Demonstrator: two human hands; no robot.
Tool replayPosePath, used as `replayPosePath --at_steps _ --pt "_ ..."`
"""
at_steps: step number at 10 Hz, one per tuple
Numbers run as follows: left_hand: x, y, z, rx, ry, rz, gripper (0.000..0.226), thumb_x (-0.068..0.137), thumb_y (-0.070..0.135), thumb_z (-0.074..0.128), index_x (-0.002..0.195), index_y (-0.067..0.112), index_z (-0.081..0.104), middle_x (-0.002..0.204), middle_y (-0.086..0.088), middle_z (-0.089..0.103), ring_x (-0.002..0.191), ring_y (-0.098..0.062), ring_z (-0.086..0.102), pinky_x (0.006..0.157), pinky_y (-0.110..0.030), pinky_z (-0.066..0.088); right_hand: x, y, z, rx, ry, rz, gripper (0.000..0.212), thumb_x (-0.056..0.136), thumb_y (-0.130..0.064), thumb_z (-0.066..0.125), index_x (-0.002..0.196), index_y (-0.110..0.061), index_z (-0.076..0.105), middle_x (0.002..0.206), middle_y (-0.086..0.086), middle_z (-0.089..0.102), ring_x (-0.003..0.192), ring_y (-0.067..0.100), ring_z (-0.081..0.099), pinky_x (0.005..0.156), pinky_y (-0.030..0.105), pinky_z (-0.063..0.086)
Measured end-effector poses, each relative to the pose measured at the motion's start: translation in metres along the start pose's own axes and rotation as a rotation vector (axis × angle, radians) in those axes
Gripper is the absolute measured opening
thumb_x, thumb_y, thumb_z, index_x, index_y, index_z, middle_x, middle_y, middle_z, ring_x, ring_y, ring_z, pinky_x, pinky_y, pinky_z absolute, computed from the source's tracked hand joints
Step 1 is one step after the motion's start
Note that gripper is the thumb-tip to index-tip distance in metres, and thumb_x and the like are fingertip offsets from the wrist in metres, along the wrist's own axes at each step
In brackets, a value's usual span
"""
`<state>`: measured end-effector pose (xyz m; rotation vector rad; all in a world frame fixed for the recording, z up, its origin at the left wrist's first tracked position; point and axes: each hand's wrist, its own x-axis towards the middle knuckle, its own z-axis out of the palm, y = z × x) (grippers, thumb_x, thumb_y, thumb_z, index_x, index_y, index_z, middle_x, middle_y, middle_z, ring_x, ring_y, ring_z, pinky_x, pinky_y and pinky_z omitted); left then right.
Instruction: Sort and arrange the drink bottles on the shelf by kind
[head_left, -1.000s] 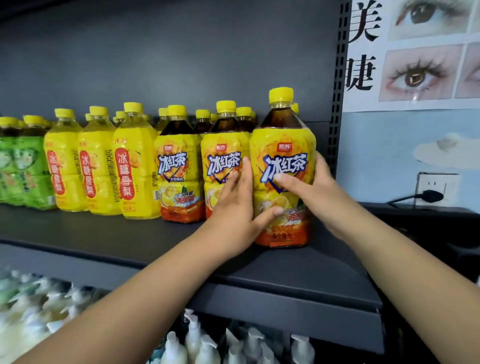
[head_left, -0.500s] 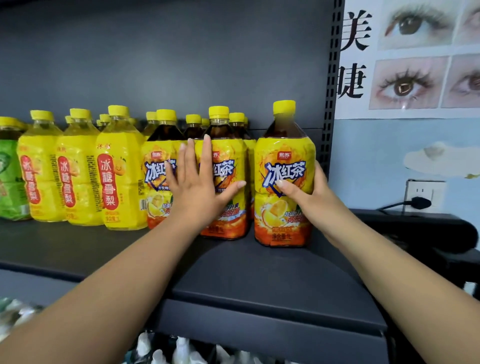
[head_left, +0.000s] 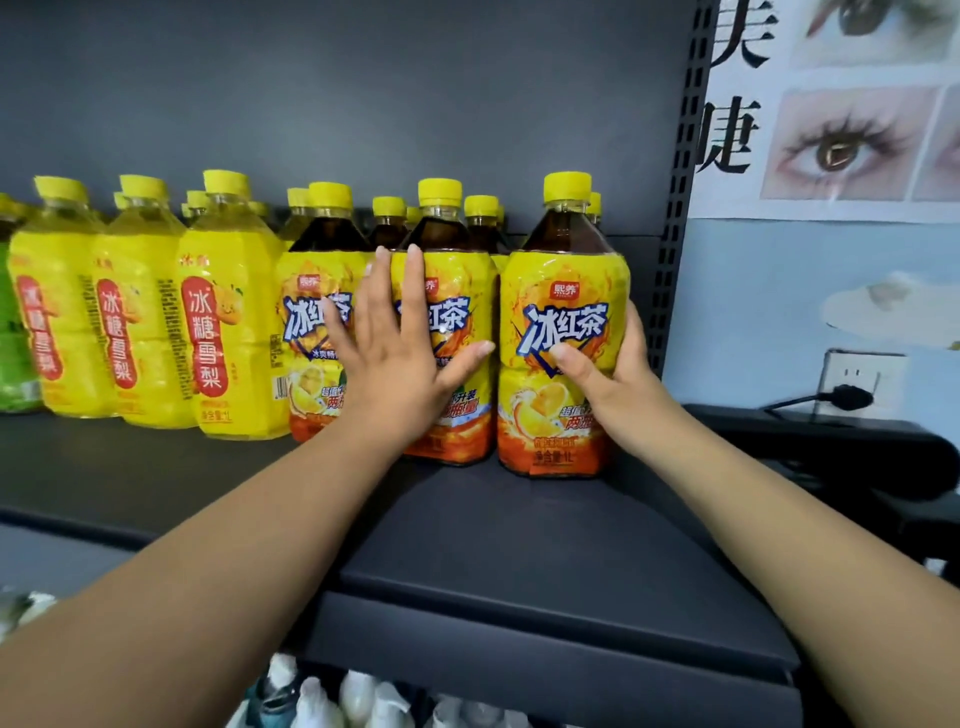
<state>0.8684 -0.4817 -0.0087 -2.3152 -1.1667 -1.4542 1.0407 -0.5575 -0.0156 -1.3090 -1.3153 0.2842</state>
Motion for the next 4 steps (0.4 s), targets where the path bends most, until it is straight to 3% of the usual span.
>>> replayPosePath --at_steps 1,2,3,4 --pt "-0.005 0.001 0.002 0.008 -0.047 -0.009 0.087 0.071 0.073 0.010 0.138 0.024 -0.017 0.155 -0.013 -0.011 0.143 -0.025 -0.008 0.109 -0.053 -0.011 -0.008 -0.010 0.000 -0.065 0.002 0.113 0.105 0.065 -0.066 0.058 0.146 -0.026 0.005 0.144 0.000 0.035 0.127 0.020 0.042 0.106 0.045 0.037" --pt "-0.007 -0.001 -0.005 0.017 -0.178 0.002 0.077 0.087 0.065 0.018 0.137 0.024 -0.026 0.152 -0.012 -0.025 0.141 -0.022 -0.019 0.110 -0.048 -0.015 -0.015 -0.022 0.002 -0.154 0.041 0.280 0.081 0.080 -0.058 0.052 0.142 -0.019 0.018 0.137 0.002 0.044 0.121 0.024 0.048 0.104 0.043 0.038" --pt "-0.012 -0.014 -0.027 0.005 -0.347 0.114 0.067 0.096 0.048 0.023 0.143 0.026 -0.018 0.151 -0.008 -0.027 0.142 -0.018 -0.017 0.112 -0.039 -0.012 -0.030 -0.036 0.009 -0.440 0.078 0.389 0.072 0.084 -0.058 0.048 0.137 -0.012 0.032 0.133 0.006 0.050 0.119 0.029 0.050 0.100 0.039 0.040" --pt "-0.014 -0.045 -0.063 -0.177 -0.562 0.234 0.053 0.098 0.037 0.028 0.147 0.024 0.011 0.156 -0.004 -0.001 0.144 -0.016 0.004 0.114 -0.029 0.005 -0.054 -0.052 0.026 -0.640 0.163 0.391 0.060 0.089 -0.047 0.051 0.132 -0.009 0.038 0.131 0.011 0.053 0.118 0.031 0.050 0.094 0.034 0.041"
